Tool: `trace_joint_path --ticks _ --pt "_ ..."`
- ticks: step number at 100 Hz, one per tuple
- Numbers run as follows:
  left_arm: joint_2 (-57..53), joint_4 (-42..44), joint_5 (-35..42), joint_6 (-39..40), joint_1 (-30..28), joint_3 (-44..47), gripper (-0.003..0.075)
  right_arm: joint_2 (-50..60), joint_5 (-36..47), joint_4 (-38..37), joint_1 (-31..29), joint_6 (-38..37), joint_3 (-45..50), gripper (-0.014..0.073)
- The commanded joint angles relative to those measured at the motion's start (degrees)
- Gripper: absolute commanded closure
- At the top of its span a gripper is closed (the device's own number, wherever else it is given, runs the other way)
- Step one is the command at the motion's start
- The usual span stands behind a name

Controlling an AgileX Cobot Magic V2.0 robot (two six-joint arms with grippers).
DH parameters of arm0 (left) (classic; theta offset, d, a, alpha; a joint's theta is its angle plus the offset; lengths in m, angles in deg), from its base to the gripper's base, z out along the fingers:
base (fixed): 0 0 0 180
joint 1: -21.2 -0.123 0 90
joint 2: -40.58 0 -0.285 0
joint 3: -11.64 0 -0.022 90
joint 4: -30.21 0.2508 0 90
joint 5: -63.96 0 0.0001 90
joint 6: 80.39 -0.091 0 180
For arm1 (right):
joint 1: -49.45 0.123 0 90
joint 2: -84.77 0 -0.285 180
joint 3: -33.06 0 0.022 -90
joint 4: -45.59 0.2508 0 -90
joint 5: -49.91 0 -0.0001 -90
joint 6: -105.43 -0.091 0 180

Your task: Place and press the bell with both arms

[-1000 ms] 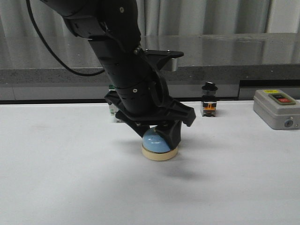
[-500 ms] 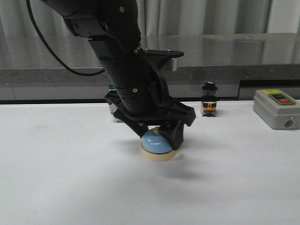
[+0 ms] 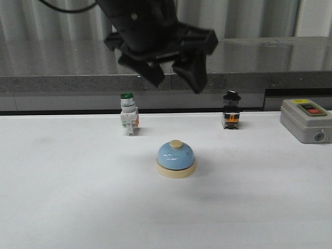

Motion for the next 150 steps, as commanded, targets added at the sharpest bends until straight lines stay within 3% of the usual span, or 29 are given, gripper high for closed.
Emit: trace_joint_path --ticks 1,30,57,90,127,150 --pt "-6.5 0.3 2.5 -0.1 -1.2 -1.5 0.0184 1.0 4.9 -0.3 -0.4 0.2 -0.8 0.0654" --pt "-17.3 0.4 6.4 0.1 -7.0 5.7 0.0184 1.0 4.9 -0.3 -0.4 0.2 -0.8 0.0654" --pt "-30.3 -0.2 14.3 0.5 -15.3 19.8 0.0185 1.0 4.9 -0.3 -0.4 0.2 -0.8 0.0654" --pt "-46.7 -1.0 17.7 0.5 -25.4 34.6 0.0185 1.0 4.9 -0.3 -0.4 0.2 -0.8 0.0654" --pt "-64.6 -1.2 19.3 0.5 -26.0 44.9 0.0188 1.0 4.9 -0.3 -0.4 0.2 -0.8 0.0654" --pt "-69.9 -0.8 19.3 0.5 -26.0 47.8 0.0191 1.0 4.9 -0.3 -0.4 0.2 -0.8 0.0654"
